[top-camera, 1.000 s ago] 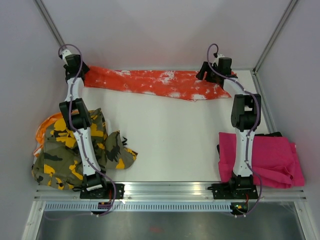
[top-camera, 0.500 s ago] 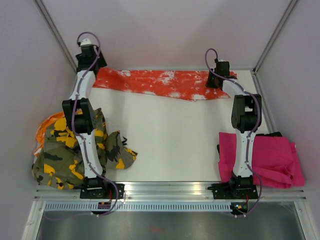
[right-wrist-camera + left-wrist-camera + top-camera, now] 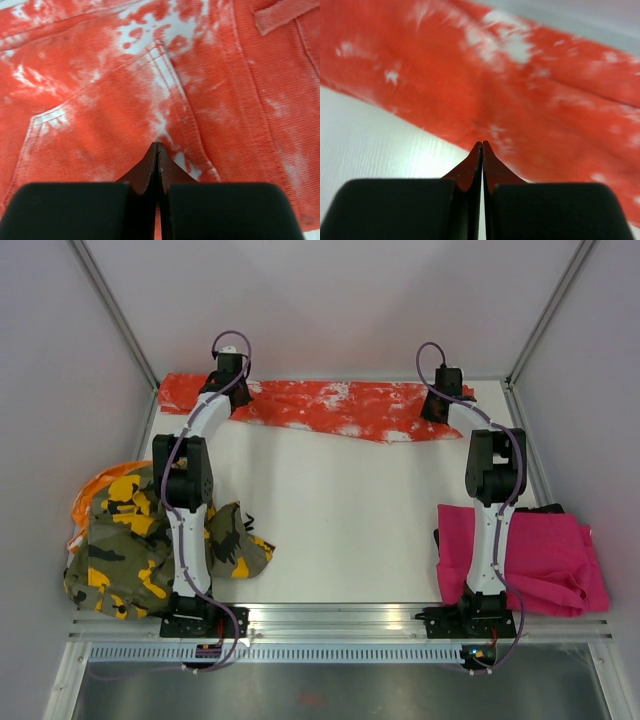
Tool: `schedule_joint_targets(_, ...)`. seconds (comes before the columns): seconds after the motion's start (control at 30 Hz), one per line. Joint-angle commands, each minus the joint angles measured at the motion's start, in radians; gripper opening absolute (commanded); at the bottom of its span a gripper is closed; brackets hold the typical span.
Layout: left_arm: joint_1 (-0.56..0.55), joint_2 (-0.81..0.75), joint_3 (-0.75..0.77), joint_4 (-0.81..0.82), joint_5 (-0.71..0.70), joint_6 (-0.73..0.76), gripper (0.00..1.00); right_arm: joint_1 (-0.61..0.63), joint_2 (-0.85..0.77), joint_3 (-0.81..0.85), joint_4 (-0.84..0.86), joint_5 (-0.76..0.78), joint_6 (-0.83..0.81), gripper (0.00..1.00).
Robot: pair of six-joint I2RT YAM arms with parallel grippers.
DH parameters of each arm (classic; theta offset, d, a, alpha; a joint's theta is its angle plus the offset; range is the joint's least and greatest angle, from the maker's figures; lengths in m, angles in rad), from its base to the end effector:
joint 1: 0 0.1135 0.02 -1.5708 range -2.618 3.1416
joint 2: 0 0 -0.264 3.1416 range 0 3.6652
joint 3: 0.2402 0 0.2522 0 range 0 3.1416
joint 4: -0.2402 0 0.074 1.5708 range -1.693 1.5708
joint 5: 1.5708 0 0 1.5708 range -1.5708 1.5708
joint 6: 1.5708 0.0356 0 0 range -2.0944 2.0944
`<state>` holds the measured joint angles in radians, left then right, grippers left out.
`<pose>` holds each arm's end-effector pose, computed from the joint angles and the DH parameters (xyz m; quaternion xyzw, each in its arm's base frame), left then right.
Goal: Fold and stack the trousers
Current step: Fold the trousers
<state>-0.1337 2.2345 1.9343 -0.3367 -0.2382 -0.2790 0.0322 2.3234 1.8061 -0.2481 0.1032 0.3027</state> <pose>0.5181 -0.0612 0.2418 -0.1177 0.8804 0.0123 0.4592 0.5218 0.0131 0.1614 0.1439 0.9077 0.0184 0.3938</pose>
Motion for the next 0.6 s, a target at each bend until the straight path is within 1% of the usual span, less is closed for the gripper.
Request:
schedule_joint_targets(0.0, 0.040, 0.066, 0.038, -0.036, -0.036, -0.141, 0.02, -0.025, -0.002, -0.040, -0.040, 0.039, 0.024, 0.00)
schedule_joint_targets(0.03, 0.052, 0.077, 0.052, -0.038, -0.021, -0.178, 0.02, -0.025, -0.004, -0.053, -0.040, 0.041, 0.023, 0.00)
schedule_joint_targets(0.07, 0.081, 0.095, 0.054, -0.035, 0.009, -0.269, 0.02, -0.025, -0.006, -0.056, -0.039, 0.043, 0.024, 0.00)
schedule_joint_targets(0.13, 0.126, 0.118, 0.067, -0.036, 0.078, -0.351, 0.02, -0.025, -0.010, -0.068, -0.037, 0.041, 0.027, 0.00)
schedule_joint_targets(0.2, 0.132, 0.174, 0.101, -0.053, 0.126, -0.452, 0.02, -0.025, -0.010, -0.070, -0.036, 0.036, 0.026, 0.00)
schedule_joint_targets(0.23, 0.170, 0.191, 0.109, -0.059, 0.166, -0.489, 0.02, -0.025, -0.010, -0.070, -0.033, 0.035, 0.026, 0.00)
schedule_joint_targets(0.27, 0.174, 0.215, 0.115, -0.061, 0.186, -0.538, 0.02, -0.025, -0.010, -0.068, -0.033, 0.026, 0.027, 0.00)
schedule_joint_targets(0.43, 0.175, 0.246, 0.124, -0.061, 0.262, -0.629, 0.02, -0.025, -0.030, -0.094, -0.033, -0.002, 0.038, 0.00)
schedule_joint_targets(0.57, 0.174, 0.228, 0.104, -0.077, 0.264, -0.629, 0.02, -0.025, -0.065, -0.160, -0.034, 0.001, 0.035, 0.00)
